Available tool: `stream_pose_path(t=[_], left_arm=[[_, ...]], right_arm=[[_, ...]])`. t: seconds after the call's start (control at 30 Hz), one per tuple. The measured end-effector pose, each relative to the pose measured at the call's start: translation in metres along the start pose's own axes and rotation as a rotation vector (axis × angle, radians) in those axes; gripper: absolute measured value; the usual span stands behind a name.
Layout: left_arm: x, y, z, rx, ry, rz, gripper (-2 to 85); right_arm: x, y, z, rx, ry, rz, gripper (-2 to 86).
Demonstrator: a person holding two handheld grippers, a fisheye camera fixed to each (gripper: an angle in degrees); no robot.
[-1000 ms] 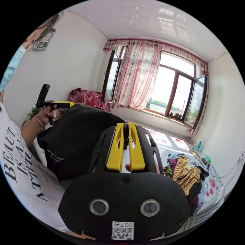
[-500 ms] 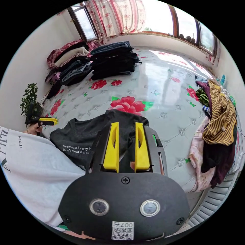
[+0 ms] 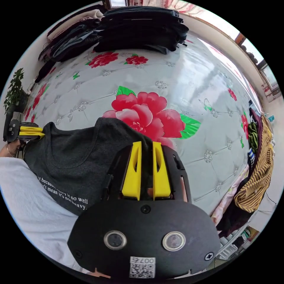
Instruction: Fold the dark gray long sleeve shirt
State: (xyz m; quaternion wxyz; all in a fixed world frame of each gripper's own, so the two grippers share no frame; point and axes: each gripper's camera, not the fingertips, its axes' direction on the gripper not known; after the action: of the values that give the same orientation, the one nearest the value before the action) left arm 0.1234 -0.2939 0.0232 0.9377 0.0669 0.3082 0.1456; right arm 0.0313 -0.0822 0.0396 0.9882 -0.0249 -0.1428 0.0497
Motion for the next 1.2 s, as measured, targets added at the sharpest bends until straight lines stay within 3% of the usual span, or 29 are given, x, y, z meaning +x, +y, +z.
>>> stream_pose_path(t=[0.1, 0.27, 0.4, 0.63, 0.77, 1.0, 1.2], left_arm=[[-0.009, 0.013, -0.022, 0.089, 0.052, -0.113, -0.2], [-0.011, 0.071, -0.111, 0.345, 0.05, -0.197, -0.6], [-0.003, 0.147, -0.214, 0.68, 0.069, -0.217, -0.7], [0.069, 0.246, -0.345, 0.973, -0.165, -0.096, -0.6], [0.107, 0.278, -0.352, 1.032, -0.306, 0.007, -0.5], [0.11, 0.312, -0.332, 0.953, -0.124, -0.117, -0.9], [0.114, 0.341, -0.335, 0.953, -0.104, -0.167, -1.0]], right_arm=[[0.002, 0.019, -0.026, 0.032, -0.012, 0.052, 0.5], [0.018, 0.098, -0.162, 0.472, -0.068, 0.19, -0.1], [0.004, 0.177, -0.27, 0.764, -0.068, 0.195, -0.2], [-0.064, 0.29, -0.382, 1.108, 0.016, 0.126, -0.2], [-0.094, 0.334, -0.409, 1.202, 0.065, 0.096, -0.1], [-0.118, 0.374, -0.421, 1.134, 0.037, 0.103, -0.1], [-0.134, 0.381, -0.422, 1.082, 0.024, 0.12, -0.2]])
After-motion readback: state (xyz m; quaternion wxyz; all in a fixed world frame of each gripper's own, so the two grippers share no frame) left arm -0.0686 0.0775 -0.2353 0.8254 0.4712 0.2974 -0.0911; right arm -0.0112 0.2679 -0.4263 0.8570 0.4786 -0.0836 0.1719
